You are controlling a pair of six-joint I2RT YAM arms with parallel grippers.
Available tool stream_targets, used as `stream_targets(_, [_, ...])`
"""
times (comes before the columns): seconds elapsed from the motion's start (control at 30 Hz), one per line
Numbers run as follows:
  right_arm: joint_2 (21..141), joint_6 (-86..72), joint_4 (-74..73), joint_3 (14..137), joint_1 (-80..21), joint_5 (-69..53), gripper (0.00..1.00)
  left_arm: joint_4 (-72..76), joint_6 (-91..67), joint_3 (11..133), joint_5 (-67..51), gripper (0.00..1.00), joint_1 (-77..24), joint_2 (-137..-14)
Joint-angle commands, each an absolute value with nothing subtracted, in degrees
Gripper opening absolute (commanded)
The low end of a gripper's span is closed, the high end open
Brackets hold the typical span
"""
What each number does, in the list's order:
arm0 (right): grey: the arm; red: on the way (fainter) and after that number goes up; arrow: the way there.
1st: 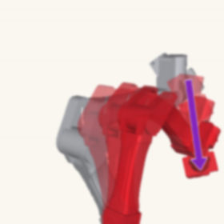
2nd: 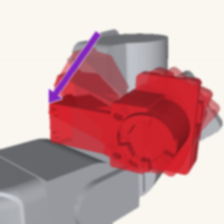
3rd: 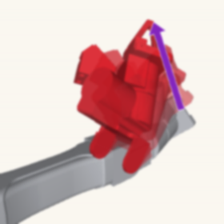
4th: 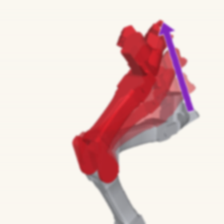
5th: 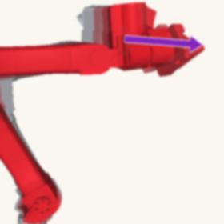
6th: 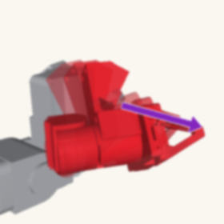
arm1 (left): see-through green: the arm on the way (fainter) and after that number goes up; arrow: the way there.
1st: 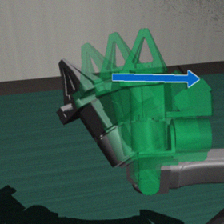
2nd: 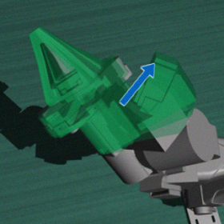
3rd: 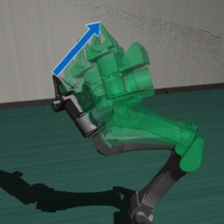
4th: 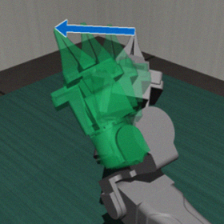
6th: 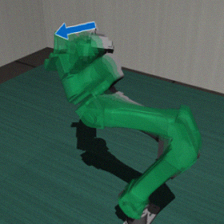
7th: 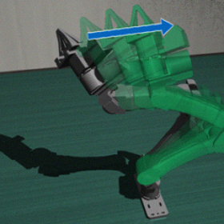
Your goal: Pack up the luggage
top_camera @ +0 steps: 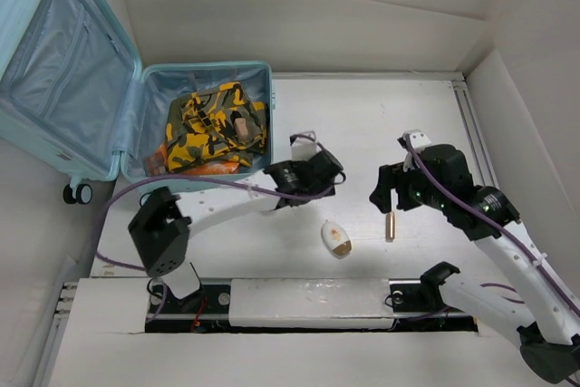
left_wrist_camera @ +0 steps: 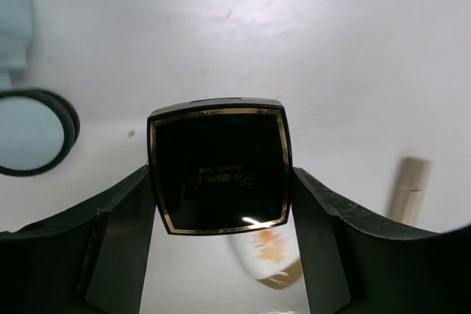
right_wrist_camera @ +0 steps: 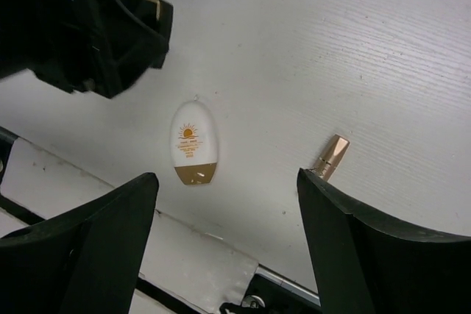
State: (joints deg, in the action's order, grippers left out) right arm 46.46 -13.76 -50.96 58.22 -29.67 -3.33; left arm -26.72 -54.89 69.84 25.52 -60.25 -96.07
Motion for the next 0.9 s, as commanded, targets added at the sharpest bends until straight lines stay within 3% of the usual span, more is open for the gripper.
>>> stream_targets(0.0, [46.58, -13.01, -48.26, 58.10, -29.36, -5.09, 0.82, -28.48, -50.82, 75.93, 28.74, 0.41, -56.88, -86.76])
stream_targets(0.23, [48.96, -14.06, -45.35, 57.57, -29.36, -8.17, 0.82, -23.31, -40.71, 76.99, 20.76, 0.41, -32.99, -81.21])
stream_targets(0.5, [49.48, -15.21, -45.52, 57.04, -30.50, -7.03, 0.82, -20.66, -34.98, 81.30, 11.79, 0.41, -6.72, -88.94])
stream_targets(0.63, [48.34, -16.87, -45.53, 56.51, -31.03, -5.19, 0.82, -18.28, -36.04, 79.89, 7.56, 0.41, 1.13, -90.26])
stream_targets(0.87, [48.42, -18.63, -45.53, 56.51, -31.55, -3.52, 0.84, -17.75, -34.01, 76.03, 9.50, 0.48, 4.13, -92.46])
